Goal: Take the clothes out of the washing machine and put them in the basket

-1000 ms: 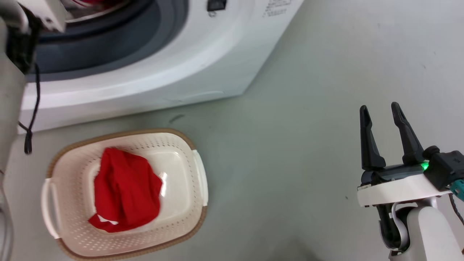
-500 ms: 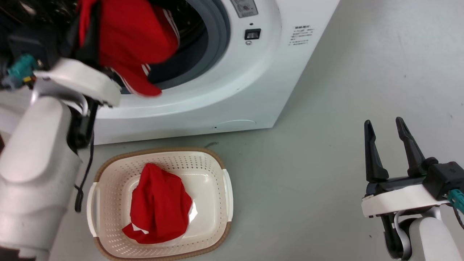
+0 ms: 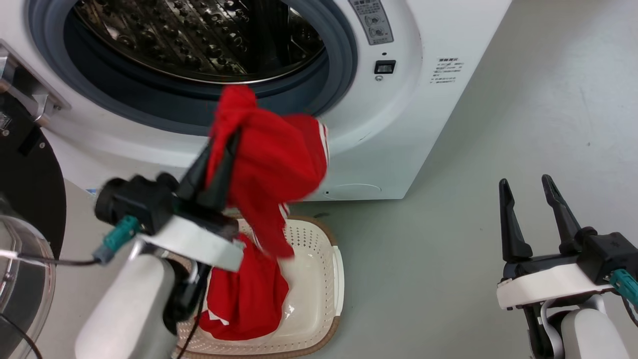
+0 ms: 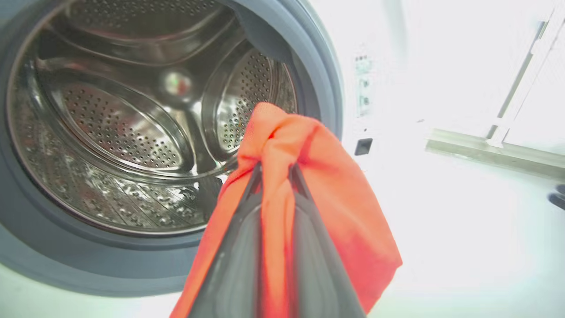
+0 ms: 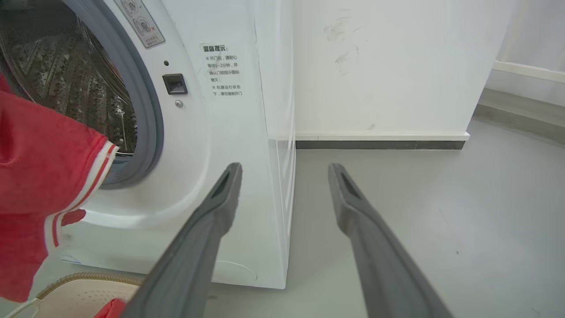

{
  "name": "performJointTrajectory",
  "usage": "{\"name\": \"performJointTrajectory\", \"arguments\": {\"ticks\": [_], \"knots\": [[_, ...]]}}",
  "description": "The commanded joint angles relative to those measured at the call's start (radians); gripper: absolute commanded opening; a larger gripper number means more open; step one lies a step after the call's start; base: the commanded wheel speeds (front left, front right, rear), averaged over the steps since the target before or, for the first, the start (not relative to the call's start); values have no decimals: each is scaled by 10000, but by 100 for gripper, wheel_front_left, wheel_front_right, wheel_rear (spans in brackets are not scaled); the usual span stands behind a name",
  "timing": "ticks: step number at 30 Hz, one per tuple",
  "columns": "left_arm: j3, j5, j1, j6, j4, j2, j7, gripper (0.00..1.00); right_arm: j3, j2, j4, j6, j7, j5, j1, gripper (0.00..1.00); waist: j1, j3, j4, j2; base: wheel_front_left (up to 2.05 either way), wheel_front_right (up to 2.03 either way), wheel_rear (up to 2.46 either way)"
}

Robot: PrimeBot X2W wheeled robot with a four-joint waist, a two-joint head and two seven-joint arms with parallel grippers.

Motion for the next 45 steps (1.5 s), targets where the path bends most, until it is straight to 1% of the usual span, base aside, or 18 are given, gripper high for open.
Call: {"name": "performJointTrajectory", "arguments": {"ticks": [1,5,8,10,12,14,18,20,23,26,28,32,38,45], "knots": [[-27,-24,139,-17,-88,-13,-25,0,-14,-4,-20,-10,-24,-35,137,100,2,18,35,-1,0,0,0],[-381,-189,693,-178,-328,-126,102,0,13,-5,-63,-10,-24,-92,60,100,2,177,91,-1,0,0,0],[-703,-153,861,-278,-48,-116,280,0,48,-4,-77,-10,-24,-169,-53,100,2,432,47,-1,0,0,0],[-938,12,867,-286,273,-109,338,0,75,-5,-96,-10,-24,-193,-121,100,2,600,-27,-1,0,0,0],[-989,-186,947,-277,743,-309,407,0,37,-7,-114,-10,-24,-210,-160,100,2,771,-109,-1,0,0,0],[-1082,-131,869,-322,1334,-271,492,0,30,-4,-143,-10,-24,-199,-241,100,2,1027,-225,-1,0,0,0],[-1473,137,406,-469,2799,-274,456,0,48,-2,-189,-10,-24,-175,-366,100,2,1559,-424,-1,0,0,0],[-1536,26,228,-562,3587,-409,371,0,91,-2,-232,-9,-24,-184,-370,100,2,1832,-520,-1,0,0,0],[-1727,150,-292,-656,4631,-565,219,0,79,-4,-355,-10,-24,-239,-489,100,2,2351,-628,-1,0,0,0],[-2015,404,-914,-719,5480,-793,93,0,-157,-4,-494,-10,-24,-165,-620,100,2,2881,-642,-1,0,0,0],[-2078,391,-1328,-746,5983,-1011,34,0,-284,2,-560,-9,-24,-154,-625,100,2,3287,-633,-1,0,0,0],[-2201,469,-2153,-781,7033,-1270,-17,0,-334,1,-701,-10,-24,-246,-794,100,2,4016,-640,-1,0,0,0],[-2175,405,-3105,-800,8252,-1437,-32,0,-313,-1,-926,-10,-24,-233,-992,100,2,4952,-762,-1,0,0,0],[-2460,255,-3925,-806,9203,-1331,-24,0,-306,-1,-1163,-10,-24,-107,-1140,100,2,5789,-986,-1,0,0,0]]}}
